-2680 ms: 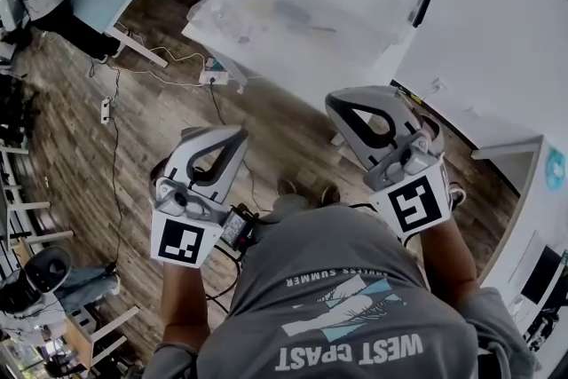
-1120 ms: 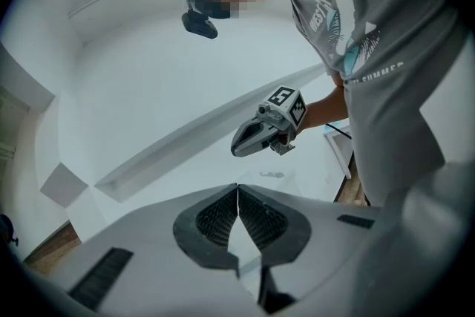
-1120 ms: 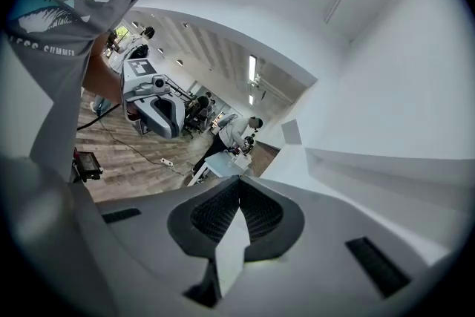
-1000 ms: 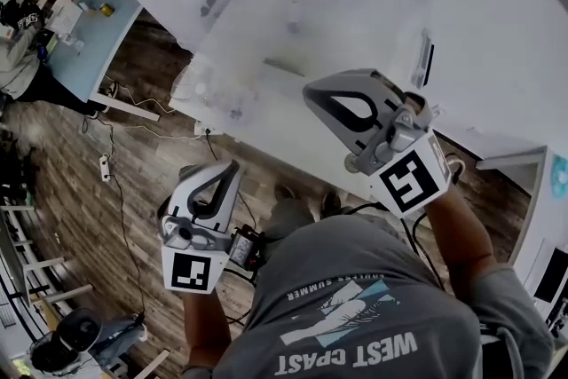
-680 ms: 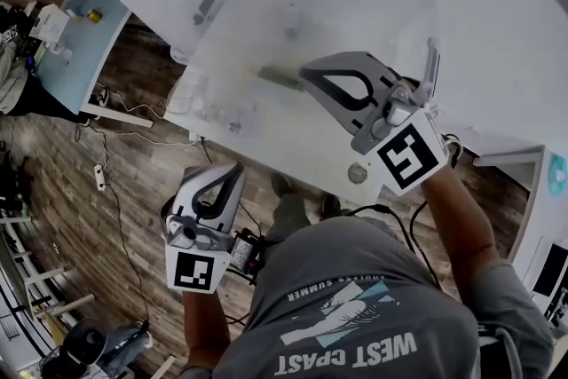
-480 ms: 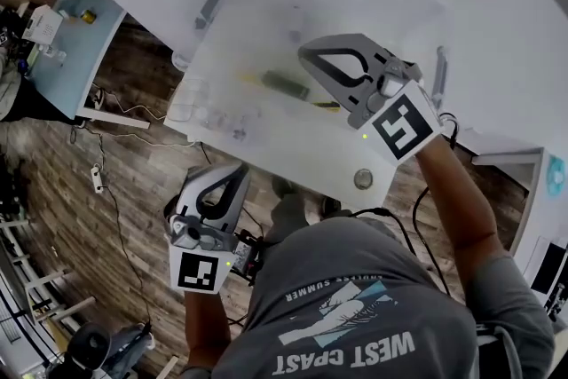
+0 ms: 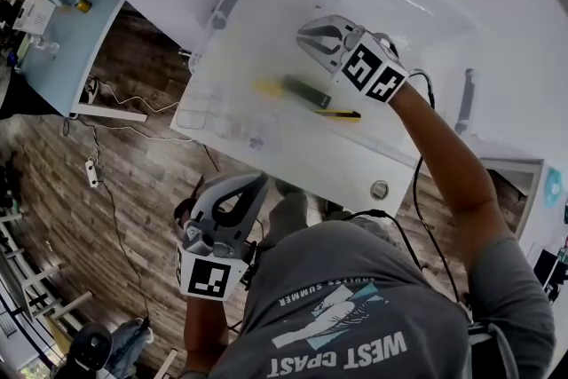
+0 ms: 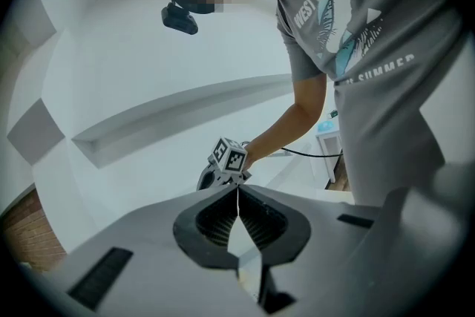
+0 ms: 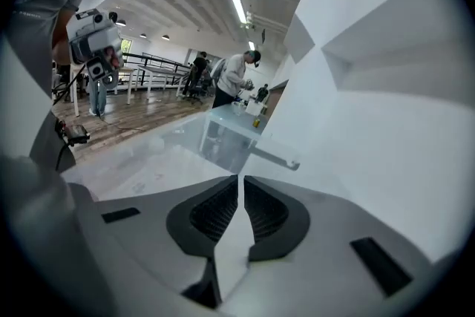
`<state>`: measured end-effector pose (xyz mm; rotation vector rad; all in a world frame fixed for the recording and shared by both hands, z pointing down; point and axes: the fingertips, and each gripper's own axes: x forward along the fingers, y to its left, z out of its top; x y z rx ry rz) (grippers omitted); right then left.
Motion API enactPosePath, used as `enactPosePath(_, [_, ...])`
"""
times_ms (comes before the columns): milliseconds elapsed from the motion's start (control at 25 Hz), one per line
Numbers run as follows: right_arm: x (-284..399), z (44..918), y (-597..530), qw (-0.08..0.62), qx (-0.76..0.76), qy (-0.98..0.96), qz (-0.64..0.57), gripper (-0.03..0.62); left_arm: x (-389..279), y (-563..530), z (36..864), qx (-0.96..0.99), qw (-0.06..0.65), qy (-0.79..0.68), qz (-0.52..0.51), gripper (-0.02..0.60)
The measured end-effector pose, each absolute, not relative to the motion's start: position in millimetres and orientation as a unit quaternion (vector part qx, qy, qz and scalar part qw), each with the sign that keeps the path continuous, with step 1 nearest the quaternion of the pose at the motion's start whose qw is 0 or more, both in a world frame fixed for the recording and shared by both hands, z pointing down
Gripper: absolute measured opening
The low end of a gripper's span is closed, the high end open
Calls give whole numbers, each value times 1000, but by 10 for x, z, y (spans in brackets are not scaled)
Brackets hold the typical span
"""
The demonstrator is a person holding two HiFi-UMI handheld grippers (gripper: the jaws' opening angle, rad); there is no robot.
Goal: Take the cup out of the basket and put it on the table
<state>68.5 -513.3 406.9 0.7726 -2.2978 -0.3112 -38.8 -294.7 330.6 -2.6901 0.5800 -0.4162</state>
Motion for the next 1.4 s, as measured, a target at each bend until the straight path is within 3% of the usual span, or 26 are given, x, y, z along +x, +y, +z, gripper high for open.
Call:
enactPosePath(560, [605, 5938, -5711, 522, 217, -825, -14, 95, -759, -3159, 3613, -957, 139, 208, -148, 15])
enactPosePath(1000, [755, 6475, -5783, 624, 177, -761, -24, 79, -929, -3128, 3708, -955, 126, 222, -150, 15])
enactPosePath(1120, [771, 6467, -5753, 633, 167, -755, -37, 32, -928, -3104, 3699, -954, 129, 225, -149, 15])
enactPosePath(1400, [596, 5773, -5533, 592, 175, -781, -99, 31, -888, -3011, 3645, -951, 140, 233, -147, 15])
